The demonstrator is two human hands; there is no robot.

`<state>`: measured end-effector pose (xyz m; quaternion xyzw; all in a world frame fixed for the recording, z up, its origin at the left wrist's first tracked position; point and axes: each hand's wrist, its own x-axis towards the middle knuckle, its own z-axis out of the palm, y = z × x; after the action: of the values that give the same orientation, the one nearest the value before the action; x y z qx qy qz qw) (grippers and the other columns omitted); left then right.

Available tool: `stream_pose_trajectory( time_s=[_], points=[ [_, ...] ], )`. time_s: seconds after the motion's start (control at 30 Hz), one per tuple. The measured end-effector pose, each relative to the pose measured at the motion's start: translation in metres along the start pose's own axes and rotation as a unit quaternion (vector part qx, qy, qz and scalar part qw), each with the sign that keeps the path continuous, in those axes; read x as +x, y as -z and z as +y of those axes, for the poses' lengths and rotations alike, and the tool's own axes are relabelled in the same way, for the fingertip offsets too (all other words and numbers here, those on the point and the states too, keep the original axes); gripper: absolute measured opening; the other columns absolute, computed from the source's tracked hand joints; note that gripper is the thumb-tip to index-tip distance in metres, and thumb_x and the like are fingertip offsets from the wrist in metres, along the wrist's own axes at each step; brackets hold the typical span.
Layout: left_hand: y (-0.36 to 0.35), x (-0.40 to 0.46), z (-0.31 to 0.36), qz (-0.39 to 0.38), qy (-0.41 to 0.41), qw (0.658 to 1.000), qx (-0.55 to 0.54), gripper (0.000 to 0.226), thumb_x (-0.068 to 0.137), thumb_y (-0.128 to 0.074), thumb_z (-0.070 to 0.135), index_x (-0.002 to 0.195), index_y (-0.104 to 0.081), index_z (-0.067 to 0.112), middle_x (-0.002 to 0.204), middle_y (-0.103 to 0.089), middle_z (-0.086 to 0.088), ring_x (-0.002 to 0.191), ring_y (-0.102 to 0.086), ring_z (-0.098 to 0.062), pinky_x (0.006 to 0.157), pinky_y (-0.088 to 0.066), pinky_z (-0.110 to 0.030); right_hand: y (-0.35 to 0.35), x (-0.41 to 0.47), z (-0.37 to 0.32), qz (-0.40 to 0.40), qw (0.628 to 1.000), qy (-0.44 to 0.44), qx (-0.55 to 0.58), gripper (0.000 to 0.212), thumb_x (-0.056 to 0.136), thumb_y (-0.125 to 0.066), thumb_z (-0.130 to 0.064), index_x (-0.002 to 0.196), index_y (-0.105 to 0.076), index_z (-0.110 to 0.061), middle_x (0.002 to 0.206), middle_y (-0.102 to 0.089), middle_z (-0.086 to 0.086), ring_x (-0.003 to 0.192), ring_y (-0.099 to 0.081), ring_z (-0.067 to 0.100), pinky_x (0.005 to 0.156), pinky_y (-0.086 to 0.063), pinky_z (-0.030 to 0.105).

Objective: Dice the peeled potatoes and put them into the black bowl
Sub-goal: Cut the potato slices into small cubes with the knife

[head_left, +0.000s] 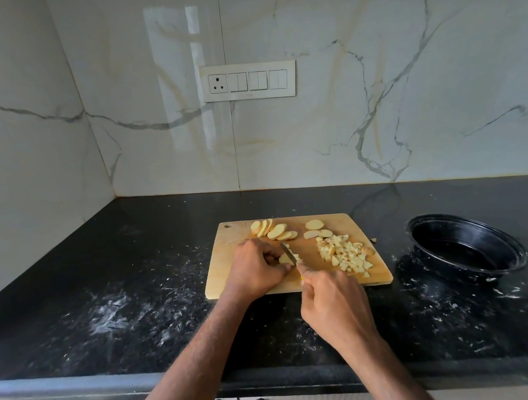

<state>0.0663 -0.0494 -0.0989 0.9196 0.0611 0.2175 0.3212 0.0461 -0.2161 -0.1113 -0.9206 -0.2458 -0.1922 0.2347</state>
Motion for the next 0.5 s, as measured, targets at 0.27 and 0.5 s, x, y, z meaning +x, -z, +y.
stream_pose_trajectory(
  time_s=[0.27,0.5],
  points=[
    [-0.0008,0.0018,-0.0028,0.002,-0.001,1.000,-0.013,0.010,0.074,-0.084,0.023,0.083,-0.081,0.019,0.079,-0.073,0.011,0.073,-0.064,-0.003,0.061,-0.044,-0.010,0.0015,-0.0017,-0.0006,-0.014,1.000,0.014,-0.014,0.041,0.099,-0.050,-0.032,0.139,-0.058,-0.030,0.078,-0.073,-0.011,0.045,-0.050,0.009,0.043,-0.042,0.016],
    [-0.0007,0.0028,-0.0028,-0.004,-0.010,1.000,-0.011,0.011,0.077,-0.084,0.021,0.087,-0.081,0.016,0.080,-0.073,0.008,0.076,-0.064,-0.008,0.071,-0.053,-0.022,0.0006,0.0024,0.0004,-0.040,0.999,0.009,-0.013,0.039,0.099,-0.051,-0.032,0.137,-0.059,-0.030,0.086,-0.074,-0.014,0.049,-0.055,0.007,0.042,-0.044,0.017]
  ],
)
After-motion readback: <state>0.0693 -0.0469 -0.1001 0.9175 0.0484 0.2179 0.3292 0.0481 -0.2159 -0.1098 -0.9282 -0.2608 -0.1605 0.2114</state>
